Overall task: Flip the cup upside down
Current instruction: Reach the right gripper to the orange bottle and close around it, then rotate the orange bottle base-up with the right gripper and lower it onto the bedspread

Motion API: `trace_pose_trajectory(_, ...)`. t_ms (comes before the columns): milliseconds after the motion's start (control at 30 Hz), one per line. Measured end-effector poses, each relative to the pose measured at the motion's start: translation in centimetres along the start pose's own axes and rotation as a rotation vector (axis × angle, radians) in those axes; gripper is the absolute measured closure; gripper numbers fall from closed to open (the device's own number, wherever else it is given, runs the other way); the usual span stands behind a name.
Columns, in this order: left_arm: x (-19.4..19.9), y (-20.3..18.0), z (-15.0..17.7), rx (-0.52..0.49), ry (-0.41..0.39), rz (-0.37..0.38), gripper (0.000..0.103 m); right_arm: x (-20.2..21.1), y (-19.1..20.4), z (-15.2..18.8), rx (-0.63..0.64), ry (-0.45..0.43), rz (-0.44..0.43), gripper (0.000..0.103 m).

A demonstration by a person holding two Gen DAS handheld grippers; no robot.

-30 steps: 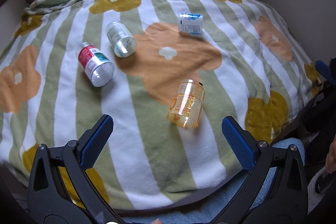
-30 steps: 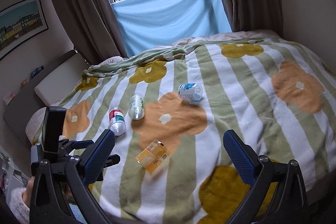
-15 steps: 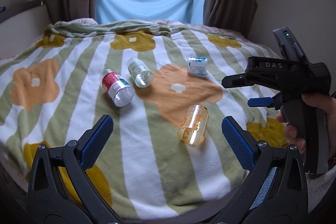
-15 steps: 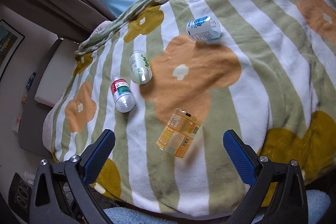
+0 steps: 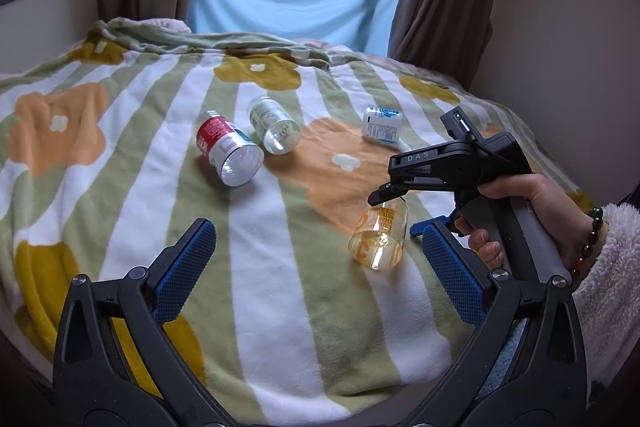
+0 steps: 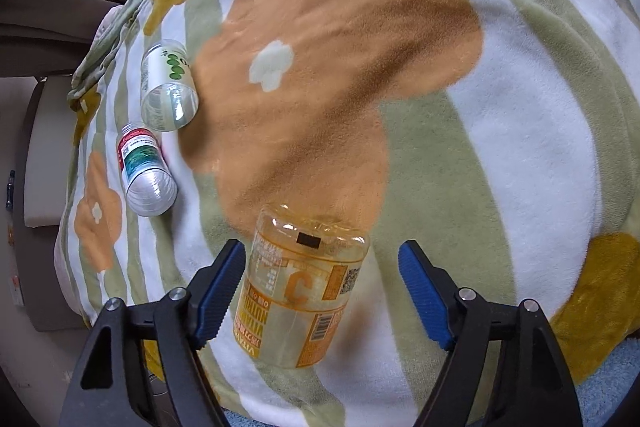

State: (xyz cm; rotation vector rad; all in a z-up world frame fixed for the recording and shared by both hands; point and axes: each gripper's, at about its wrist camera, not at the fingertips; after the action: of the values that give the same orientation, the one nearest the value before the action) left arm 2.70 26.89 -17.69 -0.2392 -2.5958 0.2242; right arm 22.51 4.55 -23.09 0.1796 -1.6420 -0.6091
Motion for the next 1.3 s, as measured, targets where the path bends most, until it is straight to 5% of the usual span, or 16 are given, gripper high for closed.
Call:
trace_pose_trajectory(233, -0.3, 0.9, 0.1, 0.036, 0.005, 0.018, 0.0, -0.9, 0.2, -0.3, -0.039, 0.033, -0.068, 0.042)
trace_pose_trajectory(600, -1.0, 0.9, 0.6, 0.042, 0.031, 0.031, 0.0, -1.2, 0.7, -0.8, -0.016, 0.026, -0.101, 0.043)
trace_pose_trajectory(1067, -3.1, 0.6, 1.6, 0.019, 0.062, 0.013, 0.0, 1.8, 4.7, 2.5, 0.538, -0.553, 0.062, 0.044)
trace_pose_trajectory(1300, -3.8, 1.0, 2.0, 0.028, 0.078, 0.017, 0.0, 0.5, 4.6, 4.6, 0.671, -0.655, 0.157, 0.044)
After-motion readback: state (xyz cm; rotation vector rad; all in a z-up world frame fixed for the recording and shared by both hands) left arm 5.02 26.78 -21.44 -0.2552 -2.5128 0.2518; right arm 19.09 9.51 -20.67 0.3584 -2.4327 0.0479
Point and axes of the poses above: each gripper's, at about its wrist camera, not at the fingertips, and x roughly against the way its jaws point, y to its left, z to its underside, and after that the axes turned 1 degree about -y, right-handed
